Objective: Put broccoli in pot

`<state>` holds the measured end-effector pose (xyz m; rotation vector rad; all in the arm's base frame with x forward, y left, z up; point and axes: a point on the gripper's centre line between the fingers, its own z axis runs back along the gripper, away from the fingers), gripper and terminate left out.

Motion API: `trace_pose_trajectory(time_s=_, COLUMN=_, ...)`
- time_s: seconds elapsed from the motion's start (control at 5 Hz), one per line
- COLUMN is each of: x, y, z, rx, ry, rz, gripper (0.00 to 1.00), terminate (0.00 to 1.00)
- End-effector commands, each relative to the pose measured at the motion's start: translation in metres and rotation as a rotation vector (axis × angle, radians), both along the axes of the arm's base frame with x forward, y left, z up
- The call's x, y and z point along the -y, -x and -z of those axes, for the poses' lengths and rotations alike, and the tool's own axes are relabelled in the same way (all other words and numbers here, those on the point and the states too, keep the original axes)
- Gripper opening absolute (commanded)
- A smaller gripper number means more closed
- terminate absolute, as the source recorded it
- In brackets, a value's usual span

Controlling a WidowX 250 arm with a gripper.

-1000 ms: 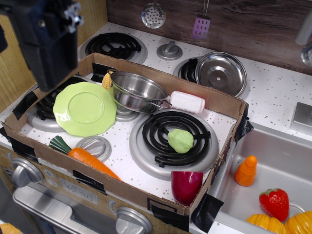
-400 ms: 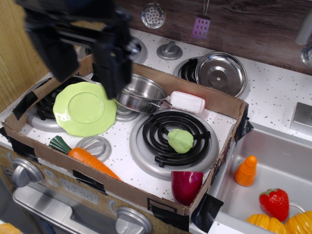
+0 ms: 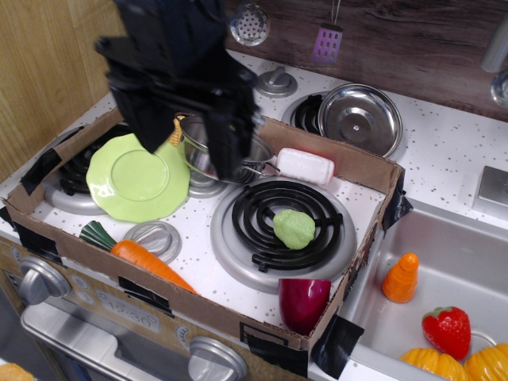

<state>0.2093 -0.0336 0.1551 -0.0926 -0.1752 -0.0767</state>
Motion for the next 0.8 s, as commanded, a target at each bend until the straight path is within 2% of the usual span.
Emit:
trace_pose_trajectory(time_s=0.0, x=0.013, y=-0.017, z=0.024, rx=0.069, ry=0.045, rz=-0.03, gripper=1.0, terminate=0.0)
trace_pose_trajectory(time_s=0.4, x=0.016, y=-0.04, z=0.049, rx=0.082, ry=0.079, rz=0.022, gripper=1.0, terminate=0.0)
trace_pose_trajectory(time_s=0.6, x=0.017, y=-0.05, z=0.056, rx=0.05, ry=0.096, rz=0.048, gripper=1.0, terminate=0.0)
